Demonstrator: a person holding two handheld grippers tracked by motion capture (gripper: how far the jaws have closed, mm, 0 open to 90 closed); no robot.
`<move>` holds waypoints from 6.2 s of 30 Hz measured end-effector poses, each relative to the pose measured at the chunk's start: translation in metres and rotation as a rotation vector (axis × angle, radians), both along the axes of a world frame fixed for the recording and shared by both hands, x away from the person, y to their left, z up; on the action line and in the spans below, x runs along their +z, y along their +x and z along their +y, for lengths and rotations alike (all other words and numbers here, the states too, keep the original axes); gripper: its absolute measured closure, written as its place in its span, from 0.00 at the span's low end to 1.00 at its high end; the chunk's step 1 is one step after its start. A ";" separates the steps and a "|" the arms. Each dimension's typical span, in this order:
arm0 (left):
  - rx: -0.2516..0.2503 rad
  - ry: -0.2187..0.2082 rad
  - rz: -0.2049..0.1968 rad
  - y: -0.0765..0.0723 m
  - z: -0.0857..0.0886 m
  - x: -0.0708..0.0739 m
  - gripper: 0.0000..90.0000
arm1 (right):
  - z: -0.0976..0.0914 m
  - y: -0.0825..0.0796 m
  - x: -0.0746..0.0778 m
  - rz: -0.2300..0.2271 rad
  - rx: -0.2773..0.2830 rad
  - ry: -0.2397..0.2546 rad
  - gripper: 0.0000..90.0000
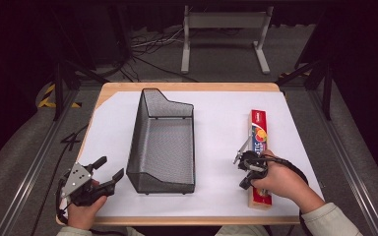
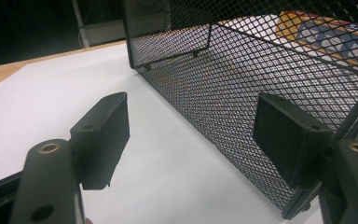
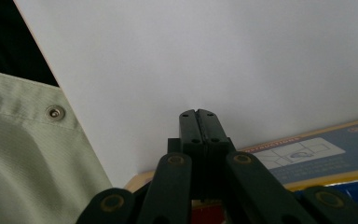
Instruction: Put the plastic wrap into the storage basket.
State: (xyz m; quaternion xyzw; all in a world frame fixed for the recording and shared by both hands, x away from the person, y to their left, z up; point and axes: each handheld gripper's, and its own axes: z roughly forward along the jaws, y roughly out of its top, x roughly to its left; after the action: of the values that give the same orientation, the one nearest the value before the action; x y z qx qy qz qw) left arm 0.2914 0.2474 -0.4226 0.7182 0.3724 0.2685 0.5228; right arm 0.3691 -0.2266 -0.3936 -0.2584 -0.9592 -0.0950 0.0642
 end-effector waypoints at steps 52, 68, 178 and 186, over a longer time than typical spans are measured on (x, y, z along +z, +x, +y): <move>0.060 0.010 0.022 -0.014 0.014 -0.006 0.31 | -0.137 0.124 -0.006 -0.538 -0.688 0.209 1.00; 0.069 0.014 0.024 -0.016 0.016 -0.007 0.31 | -0.120 0.148 -0.024 -0.488 -0.637 0.251 1.00; 0.065 0.028 0.035 0.006 0.001 -0.007 0.29 | -0.016 0.006 -0.019 -0.275 -0.615 0.232 0.25; 0.066 0.028 0.035 0.006 0.001 -0.007 0.29 | -0.010 0.005 -0.023 -0.265 -0.641 0.129 0.34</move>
State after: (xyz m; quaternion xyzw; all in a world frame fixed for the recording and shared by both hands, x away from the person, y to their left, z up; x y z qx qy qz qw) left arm 0.2978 0.2486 -0.4293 0.7174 0.4012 0.2781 0.4970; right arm 0.3738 -0.2366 -0.4162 -0.5271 -0.8215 -0.2033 -0.0776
